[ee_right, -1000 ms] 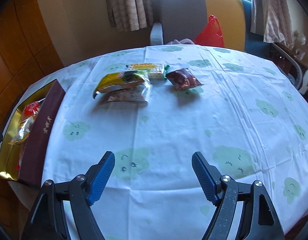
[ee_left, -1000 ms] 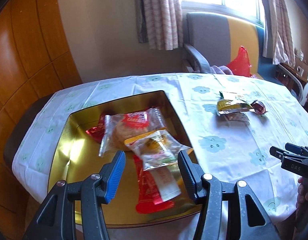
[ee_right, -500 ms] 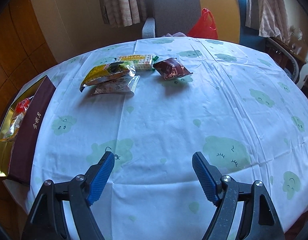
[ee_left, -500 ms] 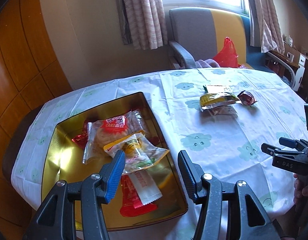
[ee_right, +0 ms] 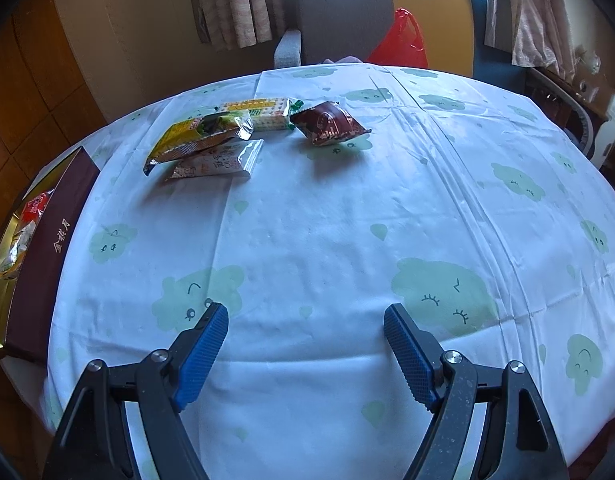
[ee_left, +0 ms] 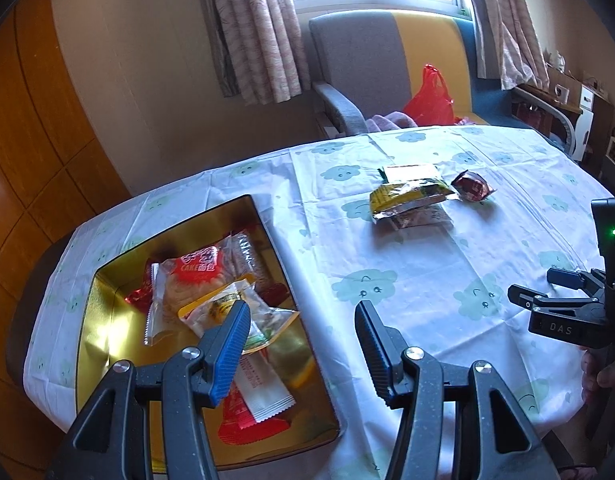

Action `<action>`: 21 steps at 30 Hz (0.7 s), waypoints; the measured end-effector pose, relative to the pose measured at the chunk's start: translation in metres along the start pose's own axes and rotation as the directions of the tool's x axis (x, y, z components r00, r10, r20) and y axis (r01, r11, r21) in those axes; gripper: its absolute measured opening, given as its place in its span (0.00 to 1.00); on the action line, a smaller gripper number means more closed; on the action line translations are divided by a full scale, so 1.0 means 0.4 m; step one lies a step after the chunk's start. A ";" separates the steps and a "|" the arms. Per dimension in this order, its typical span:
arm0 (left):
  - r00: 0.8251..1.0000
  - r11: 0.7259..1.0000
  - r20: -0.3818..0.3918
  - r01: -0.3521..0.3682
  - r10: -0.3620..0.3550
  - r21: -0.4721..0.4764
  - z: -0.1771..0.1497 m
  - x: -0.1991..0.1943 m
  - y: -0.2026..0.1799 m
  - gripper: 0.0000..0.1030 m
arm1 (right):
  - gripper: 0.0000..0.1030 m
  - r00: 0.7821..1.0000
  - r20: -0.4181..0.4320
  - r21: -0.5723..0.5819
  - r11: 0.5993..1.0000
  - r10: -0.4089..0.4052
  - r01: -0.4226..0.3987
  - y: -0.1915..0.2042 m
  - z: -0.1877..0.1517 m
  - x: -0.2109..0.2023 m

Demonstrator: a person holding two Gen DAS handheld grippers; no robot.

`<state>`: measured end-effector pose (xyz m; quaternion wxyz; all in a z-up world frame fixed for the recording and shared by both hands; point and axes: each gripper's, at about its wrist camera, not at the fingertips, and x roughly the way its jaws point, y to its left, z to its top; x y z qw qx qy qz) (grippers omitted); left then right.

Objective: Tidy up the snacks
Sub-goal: 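Withdraw both grippers from the tin toward the remaining snacks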

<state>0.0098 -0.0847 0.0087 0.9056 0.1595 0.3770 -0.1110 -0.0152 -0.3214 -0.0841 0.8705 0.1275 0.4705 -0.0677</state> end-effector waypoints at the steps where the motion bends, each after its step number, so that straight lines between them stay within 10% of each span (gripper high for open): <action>1: 1.000 1.000 0.000 0.002 -0.002 0.005 0.002 0.001 -0.005 0.54 | 0.79 1.000 0.002 -0.001 1.000 -0.001 0.001 -0.001 0.000 0.000; 21: 0.999 0.994 -0.009 0.033 -0.032 0.106 0.061 0.048 -0.085 0.54 | 0.88 1.000 0.027 -0.052 0.999 -0.002 0.003 0.005 -0.006 0.012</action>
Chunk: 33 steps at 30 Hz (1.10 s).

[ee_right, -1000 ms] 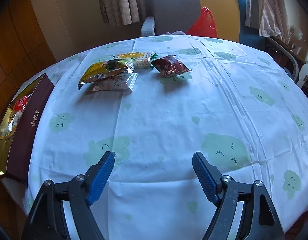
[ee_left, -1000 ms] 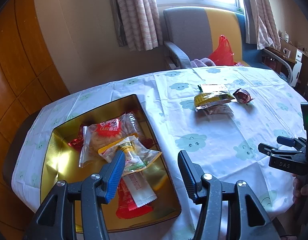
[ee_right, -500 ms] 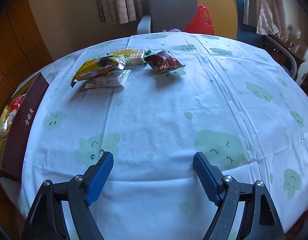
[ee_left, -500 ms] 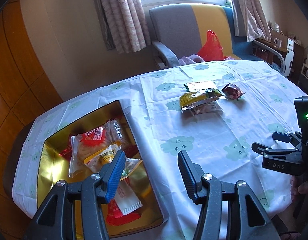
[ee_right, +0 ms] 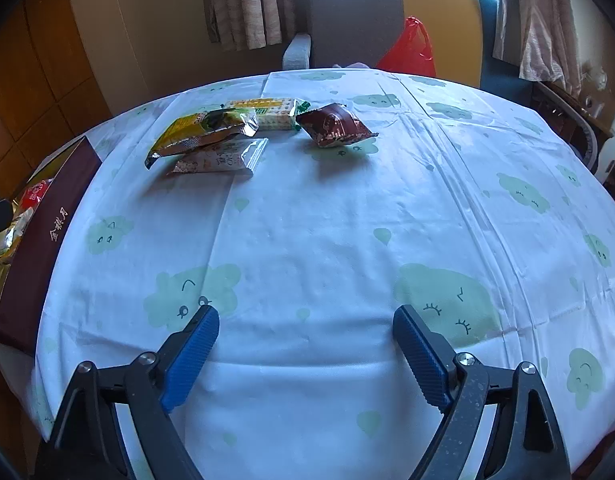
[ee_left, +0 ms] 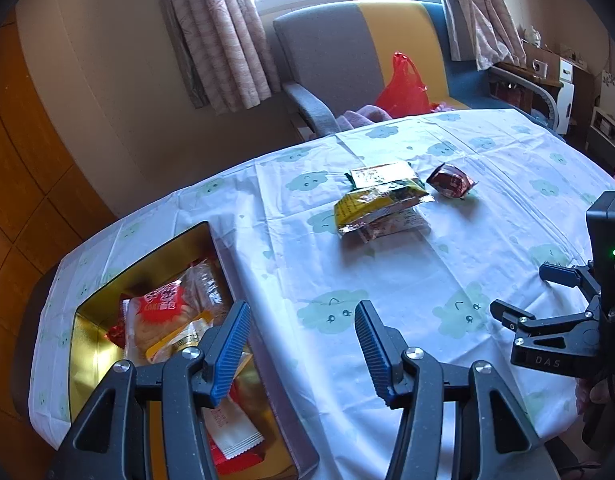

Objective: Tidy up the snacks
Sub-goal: 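Withdraw both grippers from the tin toward the remaining snacks, then grasp the yellow wafer bag with the left gripper and lift it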

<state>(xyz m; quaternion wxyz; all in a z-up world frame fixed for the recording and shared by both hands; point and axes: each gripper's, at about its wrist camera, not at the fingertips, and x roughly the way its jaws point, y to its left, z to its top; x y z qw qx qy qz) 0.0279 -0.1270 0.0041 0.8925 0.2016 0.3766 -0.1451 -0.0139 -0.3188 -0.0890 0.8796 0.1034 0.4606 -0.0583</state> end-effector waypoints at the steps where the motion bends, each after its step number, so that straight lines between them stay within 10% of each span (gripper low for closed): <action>1: 1.000 1.000 -0.004 0.003 -0.003 0.005 0.003 0.005 -0.005 0.54 | 0.88 1.000 0.002 -0.002 1.000 0.000 0.000 0.000 0.000 0.001; 24: 0.983 0.978 -0.118 0.154 -0.138 0.140 0.157 0.185 -0.076 0.69 | 0.98 0.999 0.039 -0.077 0.997 0.001 0.002 0.014 -0.010 0.014; 33: 0.974 0.922 -0.128 0.220 -0.189 0.318 0.253 0.294 -0.160 0.69 | 1.00 0.998 0.055 -0.092 0.996 0.009 -0.004 0.014 -0.011 0.018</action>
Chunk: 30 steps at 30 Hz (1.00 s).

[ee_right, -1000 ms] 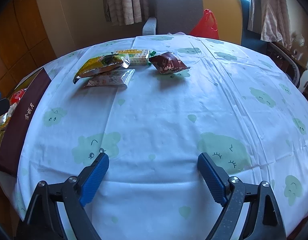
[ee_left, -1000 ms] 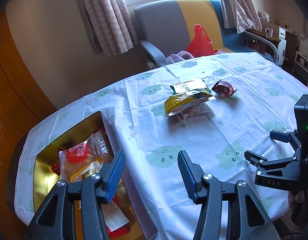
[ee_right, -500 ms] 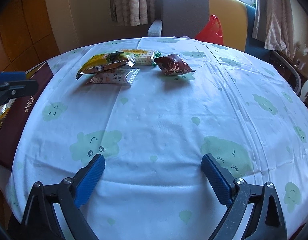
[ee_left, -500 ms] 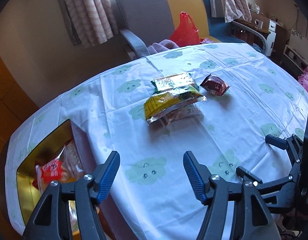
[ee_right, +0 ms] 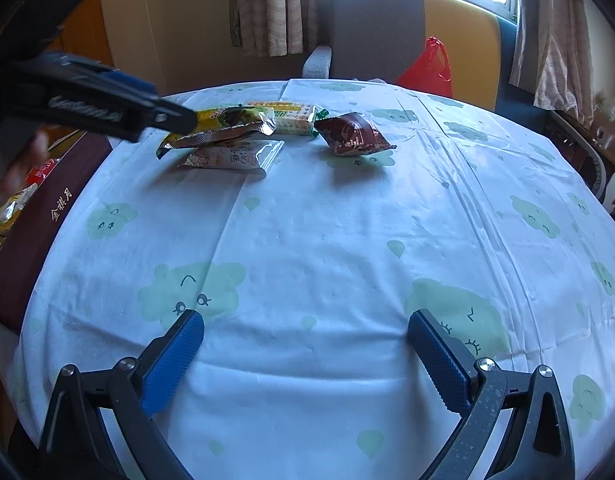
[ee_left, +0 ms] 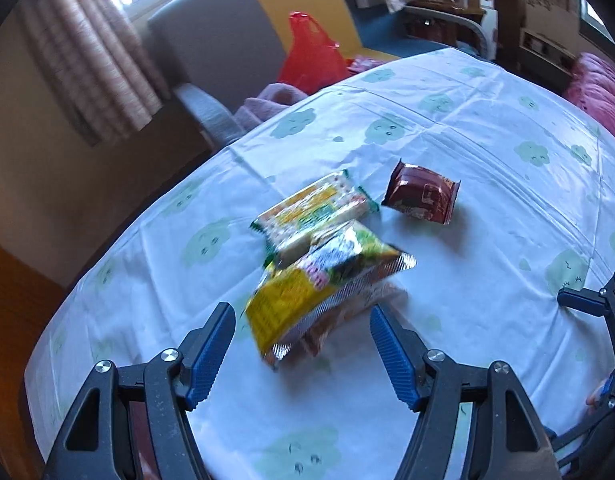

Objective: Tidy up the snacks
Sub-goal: 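Grasp the yellow wafer bag with the left gripper and lift it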

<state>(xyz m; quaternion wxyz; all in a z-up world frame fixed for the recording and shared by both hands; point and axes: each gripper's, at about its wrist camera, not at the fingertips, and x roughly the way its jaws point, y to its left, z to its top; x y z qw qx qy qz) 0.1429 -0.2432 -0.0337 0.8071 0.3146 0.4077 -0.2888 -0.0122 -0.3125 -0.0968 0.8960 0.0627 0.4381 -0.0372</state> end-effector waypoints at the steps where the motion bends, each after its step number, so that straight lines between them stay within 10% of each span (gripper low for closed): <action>1: 1.000 1.000 0.001 0.012 -0.012 0.010 0.008 0.010 -0.001 0.69 | 1.00 1.000 0.001 -0.002 1.000 0.001 -0.001 0.000 0.000 0.000; 7: 0.995 0.995 -0.031 0.095 -0.094 0.030 0.046 0.087 -0.007 0.69 | 1.00 1.000 0.009 -0.009 1.000 0.008 -0.008 -0.003 -0.001 0.002; 9: 0.995 0.996 -0.033 0.092 -0.092 0.018 0.044 0.099 -0.010 0.37 | 1.00 1.000 0.010 -0.010 1.000 0.007 -0.007 -0.003 -0.001 0.001; 12: 0.994 0.992 -0.007 0.108 -0.109 -0.058 0.032 0.079 0.001 0.23 | 1.00 1.000 0.018 -0.009 1.000 0.008 -0.008 -0.003 -0.002 0.003; 30: 1.000 0.971 -0.005 0.025 -0.027 -0.239 -0.201 -0.104 -0.112 0.19 | 1.00 0.999 0.038 -0.017 1.000 0.011 -0.010 -0.001 -0.008 0.001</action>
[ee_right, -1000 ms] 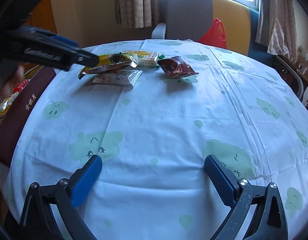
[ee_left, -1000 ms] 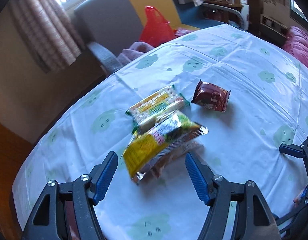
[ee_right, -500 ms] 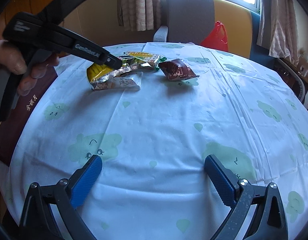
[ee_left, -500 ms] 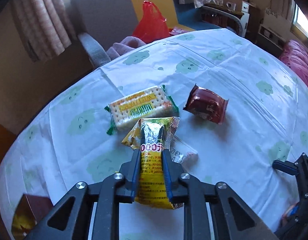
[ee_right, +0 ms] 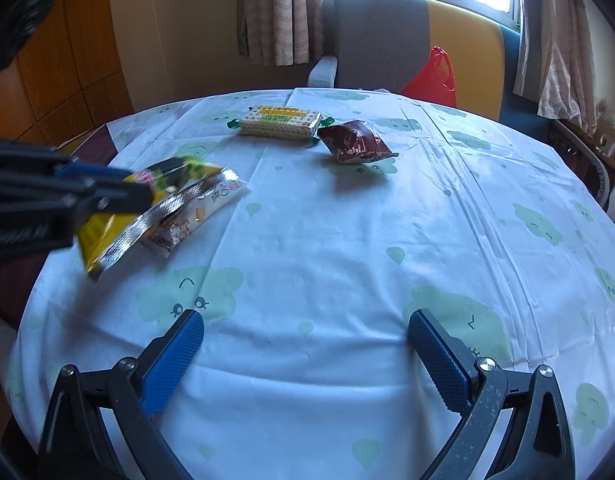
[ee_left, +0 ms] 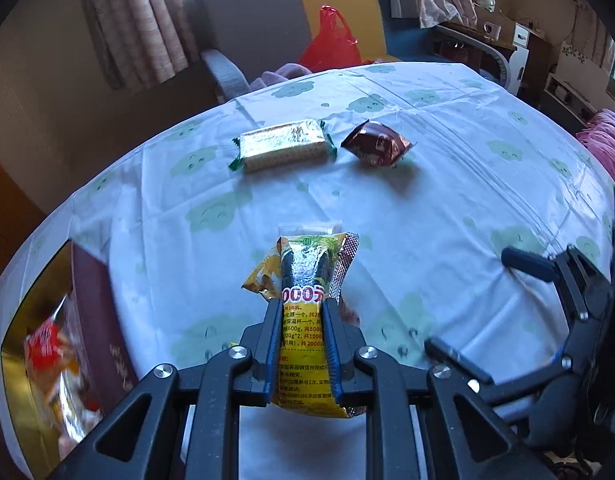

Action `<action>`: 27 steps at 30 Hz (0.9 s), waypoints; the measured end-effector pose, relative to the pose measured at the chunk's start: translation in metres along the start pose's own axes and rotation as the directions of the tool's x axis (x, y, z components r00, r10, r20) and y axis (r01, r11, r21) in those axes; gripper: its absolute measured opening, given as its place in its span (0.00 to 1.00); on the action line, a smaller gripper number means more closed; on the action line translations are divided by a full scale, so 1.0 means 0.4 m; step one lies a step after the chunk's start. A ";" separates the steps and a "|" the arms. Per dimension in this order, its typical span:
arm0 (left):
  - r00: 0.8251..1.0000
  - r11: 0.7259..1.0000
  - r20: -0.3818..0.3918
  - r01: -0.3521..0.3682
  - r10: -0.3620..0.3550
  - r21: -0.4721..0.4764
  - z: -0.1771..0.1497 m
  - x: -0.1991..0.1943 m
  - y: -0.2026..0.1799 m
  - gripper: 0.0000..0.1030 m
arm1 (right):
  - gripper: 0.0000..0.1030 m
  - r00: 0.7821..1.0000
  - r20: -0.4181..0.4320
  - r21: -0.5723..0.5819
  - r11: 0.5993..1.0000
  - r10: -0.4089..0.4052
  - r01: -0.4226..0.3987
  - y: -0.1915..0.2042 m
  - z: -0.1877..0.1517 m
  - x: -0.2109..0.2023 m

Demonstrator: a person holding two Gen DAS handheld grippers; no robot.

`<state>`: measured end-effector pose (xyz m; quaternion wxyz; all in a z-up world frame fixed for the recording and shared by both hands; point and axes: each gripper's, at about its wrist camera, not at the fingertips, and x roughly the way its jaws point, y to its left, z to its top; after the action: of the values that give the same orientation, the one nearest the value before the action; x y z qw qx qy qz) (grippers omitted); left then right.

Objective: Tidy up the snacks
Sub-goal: 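Grasp the yellow wafer bag with the left gripper and lift it, then hold the yellow wafer bag while the right gripper grasps the white BA ZHEN packet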

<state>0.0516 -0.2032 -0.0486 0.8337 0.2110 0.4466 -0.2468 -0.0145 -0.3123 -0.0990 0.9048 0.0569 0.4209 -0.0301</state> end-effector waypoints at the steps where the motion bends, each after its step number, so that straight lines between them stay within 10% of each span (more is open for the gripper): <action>1: 1.000 1.000 -0.003 0.003 -0.003 -0.007 -0.009 -0.004 0.000 0.19 | 1.00 1.000 0.001 -0.001 1.000 0.000 0.000 0.000 0.000 0.000; 23: 1.000 0.998 0.017 0.004 -0.003 -0.060 -0.081 -0.060 0.008 0.12 | 1.00 1.000 0.022 -0.004 1.000 -0.001 0.001 0.001 -0.005 -0.001; 27: 1.000 0.995 0.011 0.029 -0.028 -0.096 -0.087 -0.061 0.021 0.27 | 1.00 1.000 0.026 -0.003 1.000 0.000 0.000 0.000 -0.005 -0.001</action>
<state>0.0226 -0.1712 -0.0447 0.8413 0.1631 0.4570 -0.2381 -0.0163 -0.3123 -0.0998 0.9104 0.0550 0.4089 -0.0300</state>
